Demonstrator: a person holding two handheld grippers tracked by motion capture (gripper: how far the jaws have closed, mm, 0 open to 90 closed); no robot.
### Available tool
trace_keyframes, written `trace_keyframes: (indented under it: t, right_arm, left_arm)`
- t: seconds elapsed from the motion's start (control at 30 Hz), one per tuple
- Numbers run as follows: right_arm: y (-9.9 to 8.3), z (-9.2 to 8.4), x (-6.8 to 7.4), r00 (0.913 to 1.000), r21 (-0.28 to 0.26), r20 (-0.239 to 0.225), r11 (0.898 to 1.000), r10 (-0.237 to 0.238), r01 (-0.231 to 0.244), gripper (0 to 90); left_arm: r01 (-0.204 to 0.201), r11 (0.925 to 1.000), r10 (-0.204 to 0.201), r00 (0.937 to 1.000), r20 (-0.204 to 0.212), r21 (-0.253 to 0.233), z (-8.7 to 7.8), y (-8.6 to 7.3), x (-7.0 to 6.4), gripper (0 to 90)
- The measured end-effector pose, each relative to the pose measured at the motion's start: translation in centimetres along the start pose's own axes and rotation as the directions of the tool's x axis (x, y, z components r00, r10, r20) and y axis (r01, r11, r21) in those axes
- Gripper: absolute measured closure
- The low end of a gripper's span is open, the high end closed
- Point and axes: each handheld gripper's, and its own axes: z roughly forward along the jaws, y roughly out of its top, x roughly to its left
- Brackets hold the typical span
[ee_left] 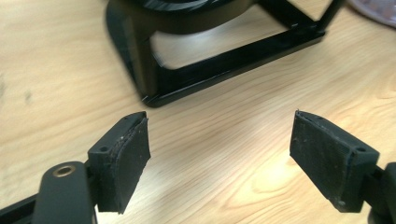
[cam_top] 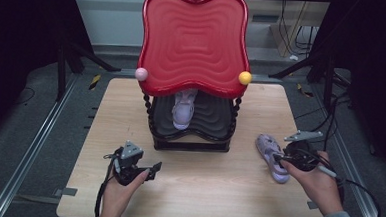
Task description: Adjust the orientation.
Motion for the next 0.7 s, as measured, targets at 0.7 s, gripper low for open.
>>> trace_keyframes:
  t: [0.7]
  right_arm:
    - [-0.4, 2.7, -4.2, 0.9985, 0.209, 0.000, 0.976, 0.055, -0.053, 51.0]
  left_arm:
    - [0.079, 0.9965, -0.076, 0.9928, -0.093, 0.029, -0.3, -2.3, 4.2, 19.0]
